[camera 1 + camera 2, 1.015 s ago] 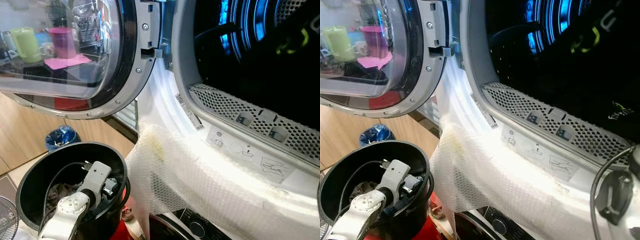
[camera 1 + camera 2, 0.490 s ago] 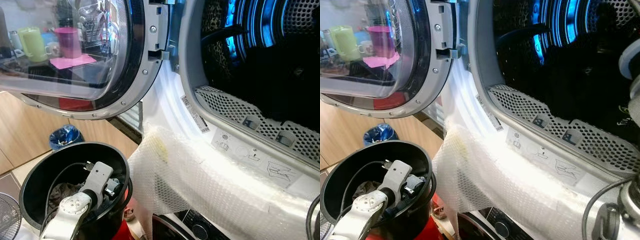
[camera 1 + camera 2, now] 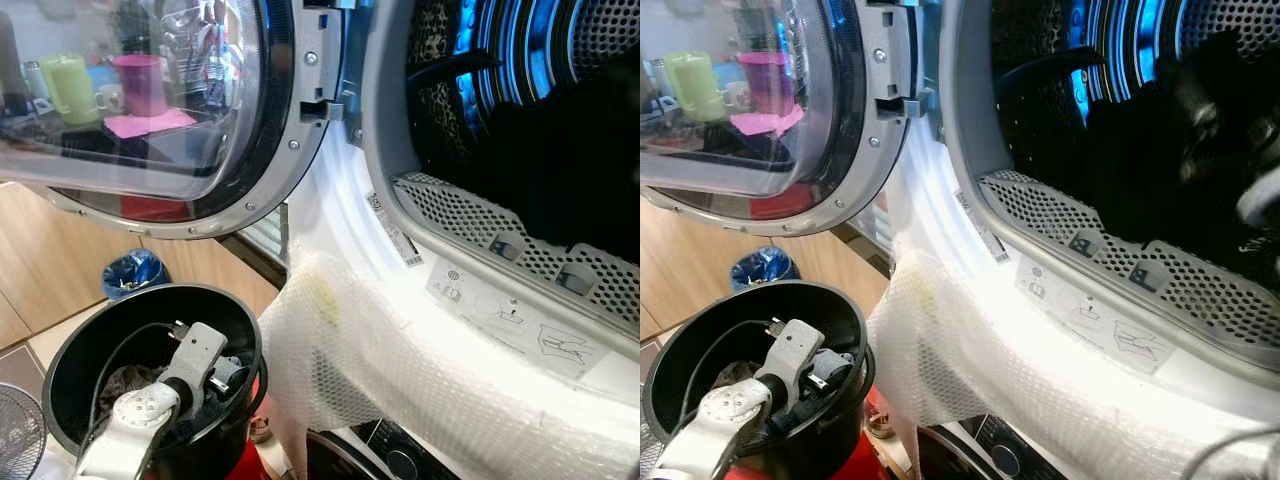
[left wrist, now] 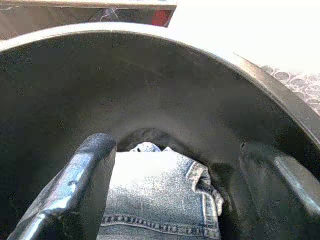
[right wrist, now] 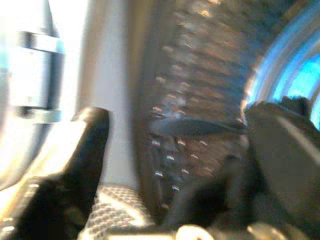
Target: Clothes washing
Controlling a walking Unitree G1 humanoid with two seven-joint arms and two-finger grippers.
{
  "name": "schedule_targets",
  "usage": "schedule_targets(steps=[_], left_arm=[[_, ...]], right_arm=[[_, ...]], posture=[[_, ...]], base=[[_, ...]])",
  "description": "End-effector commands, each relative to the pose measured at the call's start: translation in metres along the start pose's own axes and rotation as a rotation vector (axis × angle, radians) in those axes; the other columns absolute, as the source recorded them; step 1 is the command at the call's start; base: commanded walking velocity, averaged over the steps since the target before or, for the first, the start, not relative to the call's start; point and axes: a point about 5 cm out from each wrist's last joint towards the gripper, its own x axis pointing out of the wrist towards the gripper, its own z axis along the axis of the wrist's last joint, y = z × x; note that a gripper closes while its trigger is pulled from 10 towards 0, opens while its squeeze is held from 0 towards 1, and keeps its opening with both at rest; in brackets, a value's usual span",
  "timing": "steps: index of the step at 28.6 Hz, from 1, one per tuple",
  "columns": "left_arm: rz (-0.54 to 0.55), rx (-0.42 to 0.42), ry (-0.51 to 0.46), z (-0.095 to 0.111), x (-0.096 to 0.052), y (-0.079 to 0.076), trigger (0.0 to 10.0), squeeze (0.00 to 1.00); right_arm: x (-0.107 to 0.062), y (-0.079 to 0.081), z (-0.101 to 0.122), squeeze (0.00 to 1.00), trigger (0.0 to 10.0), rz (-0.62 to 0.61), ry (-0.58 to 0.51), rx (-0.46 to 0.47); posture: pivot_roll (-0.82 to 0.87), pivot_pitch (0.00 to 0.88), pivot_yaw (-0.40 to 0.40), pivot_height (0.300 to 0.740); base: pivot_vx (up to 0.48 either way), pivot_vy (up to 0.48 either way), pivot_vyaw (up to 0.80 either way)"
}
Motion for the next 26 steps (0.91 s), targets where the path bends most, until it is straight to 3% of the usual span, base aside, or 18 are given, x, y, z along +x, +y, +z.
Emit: schedule_targets(steps=[1,2,4,7,9,12,15,19,21,23,24,25,26], left_arm=[[-0.013,0.003,-0.043,0.008,-0.001,0.002,10.0,0.00],[-0.010,0.003,-0.065,0.012,-0.002,0.005,10.0,0.00],[-0.016,0.003,-0.076,0.014,-0.003,0.006,10.0,0.00],[-0.054,0.011,-0.086,0.016,-0.003,0.004,10.0,0.00],[-0.112,0.020,-0.090,0.017,-0.004,-0.001,10.0,0.00],[-0.155,0.031,-0.099,0.020,-0.005,-0.004,10.0,0.00],[-0.232,0.030,-0.123,0.026,-0.005,-0.007,10.0,0.00],[-0.286,0.029,-0.128,0.028,-0.005,-0.012,10.0,0.00],[-0.299,0.029,-0.129,0.029,-0.005,-0.013,10.0,0.00],[-0.334,0.031,-0.128,0.030,-0.004,-0.016,10.0,0.00],[-0.359,0.037,-0.122,0.031,-0.004,-0.017,10.0,0.00],[-0.430,0.059,-0.104,0.031,-0.006,-0.021,10.0,0.00],[-0.455,0.069,-0.098,0.031,-0.007,-0.023,10.0,0.00]], right_arm=[[-0.008,0.012,0.011,0.00,10.0,0.119,-0.108,-0.001],[-0.013,0.024,0.018,0.00,10.0,0.213,-0.202,0.043],[-0.016,0.031,0.022,0.00,10.0,0.277,-0.248,0.068],[-0.019,0.046,0.023,0.00,10.0,0.383,-0.285,0.099],[-0.023,0.066,0.020,0.00,10.0,0.526,-0.315,0.167],[-0.025,0.077,0.017,0.00,10.0,0.586,-0.325,0.221],[-0.030,0.099,0.022,0.00,10.0,0.683,-0.431,0.387],[-0.035,0.104,0.044,0.00,10.0,0.779,-0.647,0.565],[-0.036,0.104,0.041,0.00,10.0,0.788,-0.633,0.580],[-0.041,0.104,0.027,0.00,10.0,0.785,-0.586,0.653],[-0.044,0.105,0.018,0.00,10.0,0.778,-0.543,0.699],[-0.049,0.113,-0.005,0.00,10.0,0.776,-0.409,0.747],[-0.052,0.116,-0.012,0.00,10.0,0.781,-0.358,0.754]], posture=[[0.14,0.053,-0.046,0.740],[0.14,0.053,-0.045,0.740],[0.14,0.053,-0.045,0.740],[0.15,0.053,-0.044,0.740],[0.15,0.056,-0.044,0.740],[0.14,0.059,-0.046,0.740],[0.14,0.059,-0.038,0.740],[0.13,0.059,-0.037,0.740],[0.13,0.057,-0.038,0.740],[0.13,0.057,-0.039,0.740],[0.13,0.057,-0.039,0.740],[0.13,0.056,-0.039,0.740],[0.13,0.056,-0.039,0.740]], base=[[0.000,0.000,0.00],[0.000,0.000,0.00],[0.000,0.000,0.00],[0.000,0.000,0.00],[0.000,0.000,0.00],[0.000,0.000,0.00],[0.000,0.000,0.00],[0.000,0.000,0.00],[0.000,0.000,0.00],[0.000,0.000,0.00],[0.000,0.000,0.00],[0.000,0.000,0.00],[0.000,0.000,0.00]])
